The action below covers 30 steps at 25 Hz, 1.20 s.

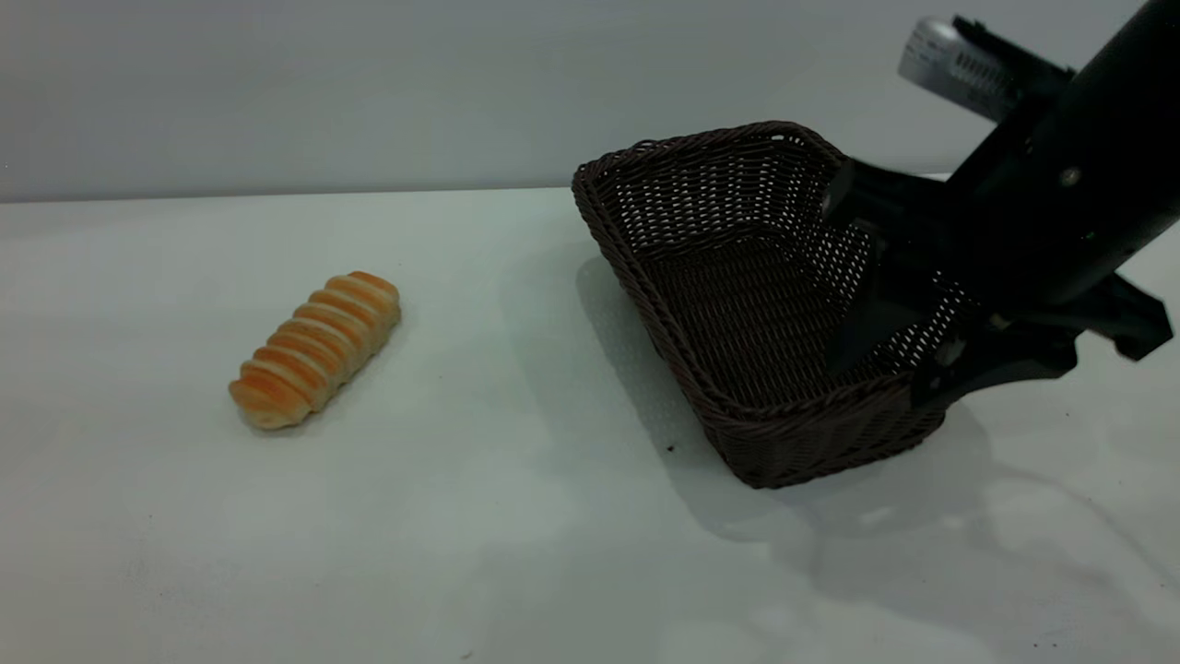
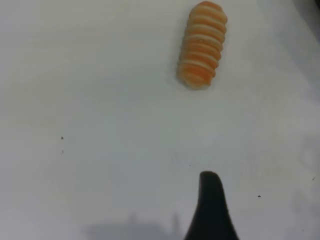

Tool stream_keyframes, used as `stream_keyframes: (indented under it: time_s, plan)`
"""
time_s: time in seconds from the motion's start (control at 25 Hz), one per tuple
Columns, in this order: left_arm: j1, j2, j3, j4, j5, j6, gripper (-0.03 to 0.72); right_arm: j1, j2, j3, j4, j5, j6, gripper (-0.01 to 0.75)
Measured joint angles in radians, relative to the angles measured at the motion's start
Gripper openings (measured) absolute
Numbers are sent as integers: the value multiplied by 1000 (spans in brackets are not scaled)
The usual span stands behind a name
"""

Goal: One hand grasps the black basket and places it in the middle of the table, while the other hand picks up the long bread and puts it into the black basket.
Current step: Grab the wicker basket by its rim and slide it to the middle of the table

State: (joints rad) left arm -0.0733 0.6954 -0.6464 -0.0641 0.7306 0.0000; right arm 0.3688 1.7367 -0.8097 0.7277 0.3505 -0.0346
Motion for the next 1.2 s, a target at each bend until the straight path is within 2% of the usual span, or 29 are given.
stream_keyframes:
  time_s: [0.24, 0.56, 0.8, 0.96, 1.2]
  plan:
    - [0, 0, 0, 0, -24, 0, 585, 0, 67, 0, 80, -116, 61, 444]
    - [0, 0, 0, 0, -27, 0, 585, 0, 86, -1, 128, -127, 88, 443]
    - [0, 0, 0, 0, -27, 0, 585, 0, 89, 20, 132, -127, 226, 443]
    - [0, 0, 0, 0, -27, 0, 585, 0, 114, 27, 136, -172, 304, 442]
    - [0, 0, 0, 0, -34, 0, 585, 0, 119, 27, 157, -208, 322, 442]
